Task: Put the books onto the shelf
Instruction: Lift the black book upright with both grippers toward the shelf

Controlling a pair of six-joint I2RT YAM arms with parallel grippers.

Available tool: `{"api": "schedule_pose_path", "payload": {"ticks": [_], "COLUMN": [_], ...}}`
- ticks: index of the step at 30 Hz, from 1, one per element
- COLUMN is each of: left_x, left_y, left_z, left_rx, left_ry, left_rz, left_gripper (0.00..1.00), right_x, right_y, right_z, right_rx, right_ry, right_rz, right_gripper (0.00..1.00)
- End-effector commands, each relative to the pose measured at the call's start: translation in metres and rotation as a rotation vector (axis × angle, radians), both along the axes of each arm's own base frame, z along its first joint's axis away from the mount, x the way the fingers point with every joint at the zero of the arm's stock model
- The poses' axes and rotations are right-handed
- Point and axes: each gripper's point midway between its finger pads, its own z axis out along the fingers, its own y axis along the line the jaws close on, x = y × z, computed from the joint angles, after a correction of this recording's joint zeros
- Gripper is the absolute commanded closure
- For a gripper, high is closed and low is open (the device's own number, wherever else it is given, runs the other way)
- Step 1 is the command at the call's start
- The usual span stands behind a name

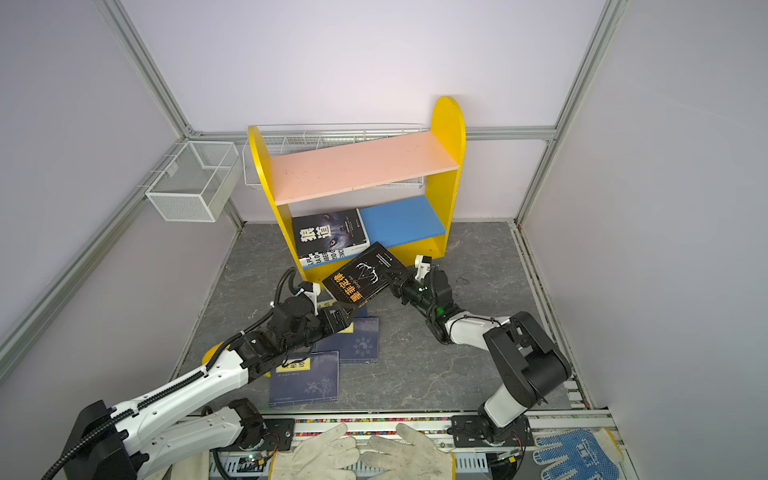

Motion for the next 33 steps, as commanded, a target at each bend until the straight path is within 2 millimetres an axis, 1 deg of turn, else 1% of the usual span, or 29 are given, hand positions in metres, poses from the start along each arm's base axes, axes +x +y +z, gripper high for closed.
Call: {"api": "schedule_pose_path", "payload": {"ticks": [1,3,5,9,12,15,21,24,26,28,33], "left_x": [0.007,0.008,0.008,0.009,0.009,0.008,0.012,0.014,0.016,0.018,0.024], "left_y": [-0.011,-0.011,-0.011,-0.007,-0.008,-0.015,-0.018,-0.022,-0.024,-0.025,-0.025], "left_z": [0.026,0.030,0.036,0.041,0.046,0.058,0.068,0.071,0.071,0.074,0.094], "left_rx": [-0.228,-0.289,-0.332,-0.350,-0.407,-0.479,-0.514,-0.527,-0.523,-0.532,-0.584], "left_ry": [-0.011,-0.015,-0.035,-0.053,-0.064,-0.080,-0.104,-0.105,-0.108,-0.121,-0.198], "left_rz": [0.018,0.023,0.028,0.043,0.046,0.014,0.011,0.007,0.004,0.004,0.014], "left_gripper": [0.00,0.01,0.00,0.00,0.05,0.09,0.13,0.20,0.24,0.27,0.37], "right_x": [-0.007,-0.010,-0.014,-0.022,-0.029,-0.034,-0.028,-0.026,-0.025,-0.026,-0.030], "right_y": [0.005,0.006,0.004,0.003,0.005,0.007,0.003,-0.003,-0.008,-0.013,-0.018], "right_z": [0.022,0.030,0.034,0.049,0.065,0.079,0.097,0.108,0.112,0.114,0.113], "right_rx": [-0.016,-0.025,-0.046,-0.039,0.003,0.060,0.199,0.273,0.293,0.298,0.317], "right_ry": [-0.052,-0.075,-0.087,-0.120,-0.158,-0.193,-0.230,-0.267,-0.285,-0.295,-0.291], "right_rz": [0.050,0.065,0.069,0.091,0.124,0.150,0.170,0.175,0.173,0.169,0.178], "right_gripper": [0.93,0.93,0.93,0.93,0.92,0.92,0.92,0.92,0.92,0.92,0.91]}}
